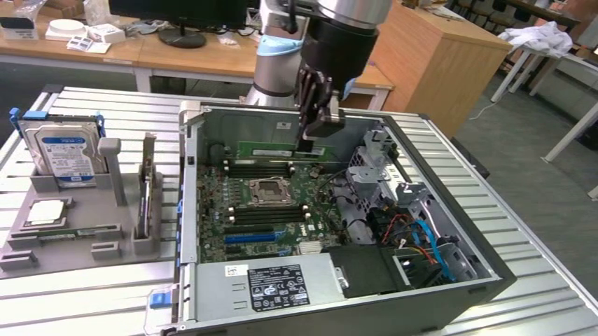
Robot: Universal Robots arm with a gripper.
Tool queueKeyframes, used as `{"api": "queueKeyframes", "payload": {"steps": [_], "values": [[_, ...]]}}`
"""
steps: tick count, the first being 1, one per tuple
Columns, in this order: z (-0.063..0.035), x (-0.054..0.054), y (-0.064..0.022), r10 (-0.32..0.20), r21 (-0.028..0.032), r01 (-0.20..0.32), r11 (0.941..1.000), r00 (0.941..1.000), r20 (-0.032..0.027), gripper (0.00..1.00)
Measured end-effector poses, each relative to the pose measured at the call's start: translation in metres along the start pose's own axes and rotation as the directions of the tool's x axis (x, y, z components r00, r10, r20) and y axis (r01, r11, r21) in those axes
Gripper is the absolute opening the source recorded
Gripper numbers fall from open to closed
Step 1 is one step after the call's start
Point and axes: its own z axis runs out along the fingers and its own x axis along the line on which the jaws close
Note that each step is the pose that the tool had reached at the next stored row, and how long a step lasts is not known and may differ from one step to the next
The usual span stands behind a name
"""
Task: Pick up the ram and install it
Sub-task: 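Pick up the ram and move it above insertion slot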
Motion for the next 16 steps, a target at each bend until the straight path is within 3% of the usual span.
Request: {"api": "queueKeyframes", "payload": {"steps": [3,8,16], "values": [[-0.0002,0.000,-0.0057,-0.001,-0.0001,0.001,1.0000,1.0000,0.0000,0.12],[-0.0002,0.000,-0.0059,-0.001,0.0000,0.001,1.0000,1.0000,0.0000,0.12],[0.0022,-0.018,-0.0052,-0.001,-0.0001,0.001,1.0000,1.0000,0.0016,0.12]]}}
